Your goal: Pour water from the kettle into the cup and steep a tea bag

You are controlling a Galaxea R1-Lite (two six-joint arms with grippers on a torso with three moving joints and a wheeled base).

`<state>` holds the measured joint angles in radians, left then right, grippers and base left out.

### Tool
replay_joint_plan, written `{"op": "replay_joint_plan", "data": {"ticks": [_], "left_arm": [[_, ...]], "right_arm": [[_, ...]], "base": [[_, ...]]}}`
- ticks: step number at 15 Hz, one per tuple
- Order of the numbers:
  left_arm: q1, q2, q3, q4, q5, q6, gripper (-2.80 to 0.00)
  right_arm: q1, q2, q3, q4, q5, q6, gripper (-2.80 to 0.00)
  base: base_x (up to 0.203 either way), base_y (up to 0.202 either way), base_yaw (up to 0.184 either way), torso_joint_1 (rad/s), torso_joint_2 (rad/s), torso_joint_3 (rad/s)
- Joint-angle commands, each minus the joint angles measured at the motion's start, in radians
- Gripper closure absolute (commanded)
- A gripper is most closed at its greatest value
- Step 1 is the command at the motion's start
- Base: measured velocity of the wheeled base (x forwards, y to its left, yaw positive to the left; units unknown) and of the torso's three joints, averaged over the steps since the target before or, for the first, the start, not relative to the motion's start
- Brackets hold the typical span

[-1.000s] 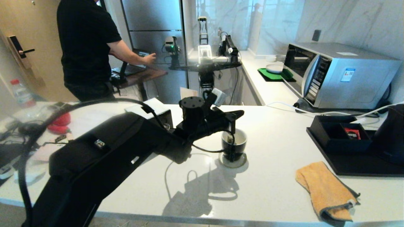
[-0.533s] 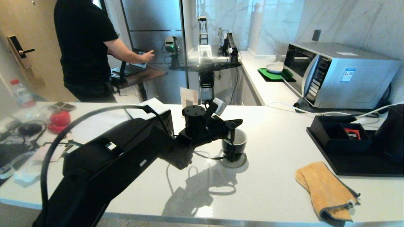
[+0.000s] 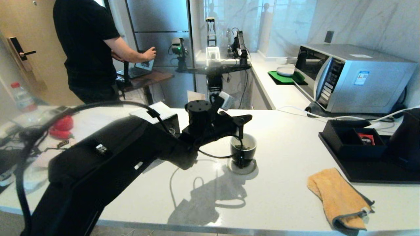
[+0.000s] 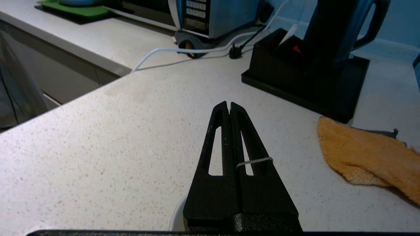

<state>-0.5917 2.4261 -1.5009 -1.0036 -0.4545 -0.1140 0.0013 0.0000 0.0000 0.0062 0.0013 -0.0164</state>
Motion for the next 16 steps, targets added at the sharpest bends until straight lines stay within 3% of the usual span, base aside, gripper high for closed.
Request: {"op": "replay_joint_plan", "data": {"ticks": [1,8,16], "left_arm": [[0.004,-0.072,-0.001,0.021,-0.003,0.000,0.00],[0.022,-0.241,0.032,0.097,-0.001,0.001,0.00],[0.063,-0.476,0.291,0.104,0.000,0.003,0.00]], "right_arm": [[0.000,0.002,0.000,0.000,0.000,-0.001,0.00],[0.000,0.002,0.000,0.000,0.000,0.000,0.00],[0.000,0.001,0.000,0.000,0.000,0.000,0.00]], "base": [[0.000,0.000,0.000,0.000,0.00,0.000],[0.000,0.000,0.000,0.000,0.00,0.000],[0.000,0.000,0.000,0.000,0.00,0.000]]}}
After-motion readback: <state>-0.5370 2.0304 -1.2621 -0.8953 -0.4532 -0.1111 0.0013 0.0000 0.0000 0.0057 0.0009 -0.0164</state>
